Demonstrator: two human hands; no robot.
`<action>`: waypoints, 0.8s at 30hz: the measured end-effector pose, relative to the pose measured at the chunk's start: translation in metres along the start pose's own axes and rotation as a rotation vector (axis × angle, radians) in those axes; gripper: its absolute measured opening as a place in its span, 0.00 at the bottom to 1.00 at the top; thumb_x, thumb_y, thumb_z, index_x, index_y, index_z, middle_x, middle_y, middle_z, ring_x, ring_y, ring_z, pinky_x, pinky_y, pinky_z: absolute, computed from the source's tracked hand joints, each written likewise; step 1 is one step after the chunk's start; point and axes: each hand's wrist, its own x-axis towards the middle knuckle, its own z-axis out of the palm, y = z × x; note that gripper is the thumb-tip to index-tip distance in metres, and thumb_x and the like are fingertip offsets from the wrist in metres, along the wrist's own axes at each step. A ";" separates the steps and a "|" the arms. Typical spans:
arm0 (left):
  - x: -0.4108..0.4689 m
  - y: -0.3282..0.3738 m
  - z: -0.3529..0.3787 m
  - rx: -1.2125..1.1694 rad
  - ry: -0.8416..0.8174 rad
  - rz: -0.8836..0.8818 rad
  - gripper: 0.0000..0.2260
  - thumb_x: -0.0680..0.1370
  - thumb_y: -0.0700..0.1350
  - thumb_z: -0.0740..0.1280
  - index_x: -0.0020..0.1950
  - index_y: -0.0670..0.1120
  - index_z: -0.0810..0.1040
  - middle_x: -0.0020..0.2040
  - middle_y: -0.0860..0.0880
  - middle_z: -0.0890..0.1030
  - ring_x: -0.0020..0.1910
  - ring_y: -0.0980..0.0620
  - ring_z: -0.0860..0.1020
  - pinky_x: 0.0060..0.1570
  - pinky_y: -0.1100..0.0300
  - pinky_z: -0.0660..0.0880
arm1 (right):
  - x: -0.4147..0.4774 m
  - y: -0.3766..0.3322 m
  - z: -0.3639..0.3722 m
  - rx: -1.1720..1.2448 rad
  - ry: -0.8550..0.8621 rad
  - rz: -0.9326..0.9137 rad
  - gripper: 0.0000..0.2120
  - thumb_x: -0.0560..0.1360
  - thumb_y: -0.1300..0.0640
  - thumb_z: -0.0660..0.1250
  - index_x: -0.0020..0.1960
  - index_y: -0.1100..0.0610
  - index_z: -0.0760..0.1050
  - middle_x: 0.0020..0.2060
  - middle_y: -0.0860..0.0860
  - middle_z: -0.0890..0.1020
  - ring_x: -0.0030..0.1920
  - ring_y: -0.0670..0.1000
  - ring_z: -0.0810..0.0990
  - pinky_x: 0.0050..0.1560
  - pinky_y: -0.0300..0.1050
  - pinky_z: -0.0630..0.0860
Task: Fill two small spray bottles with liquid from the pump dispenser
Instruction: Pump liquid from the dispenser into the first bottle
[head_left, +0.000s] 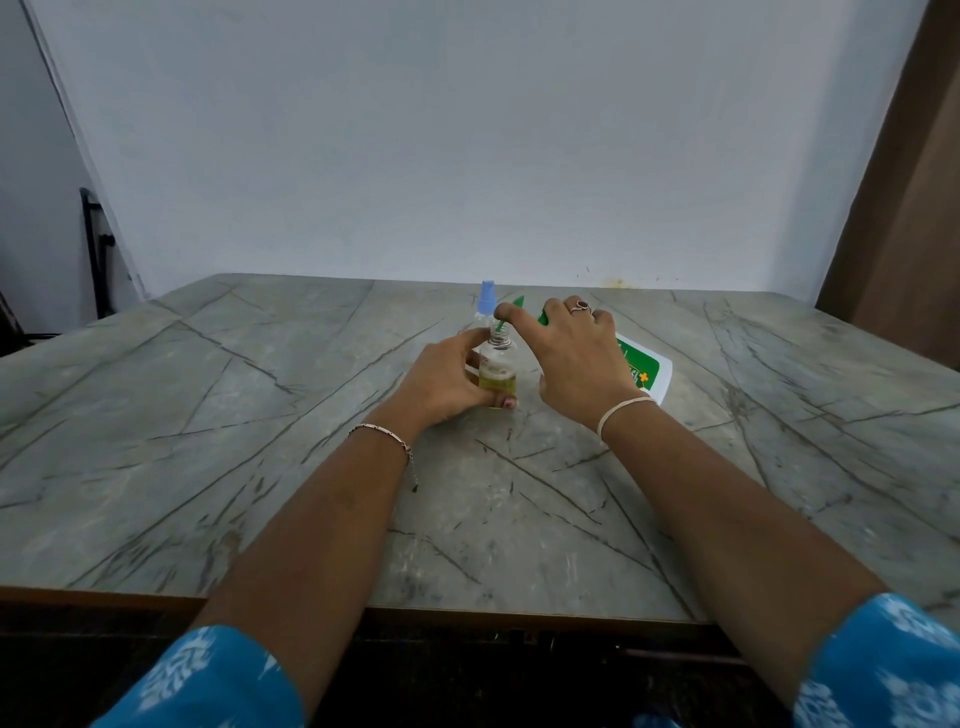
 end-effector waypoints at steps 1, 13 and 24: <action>0.000 -0.001 0.000 0.000 0.001 0.004 0.39 0.64 0.49 0.80 0.71 0.49 0.68 0.59 0.47 0.80 0.50 0.51 0.80 0.55 0.62 0.73 | 0.001 -0.001 0.000 0.004 0.000 0.004 0.40 0.68 0.62 0.70 0.69 0.43 0.51 0.55 0.58 0.74 0.58 0.60 0.73 0.56 0.58 0.72; 0.000 -0.002 0.001 0.017 0.011 0.007 0.38 0.64 0.49 0.80 0.71 0.49 0.69 0.56 0.49 0.79 0.49 0.53 0.78 0.52 0.64 0.70 | 0.001 -0.002 -0.002 0.013 0.000 0.002 0.40 0.68 0.61 0.69 0.71 0.43 0.52 0.55 0.57 0.74 0.57 0.60 0.73 0.56 0.57 0.71; 0.001 -0.003 0.001 0.017 0.003 0.020 0.38 0.64 0.49 0.80 0.71 0.50 0.69 0.53 0.51 0.77 0.47 0.53 0.78 0.51 0.65 0.70 | 0.000 0.004 -0.002 0.039 -0.037 -0.006 0.42 0.69 0.60 0.69 0.72 0.42 0.48 0.54 0.56 0.75 0.57 0.59 0.73 0.54 0.56 0.72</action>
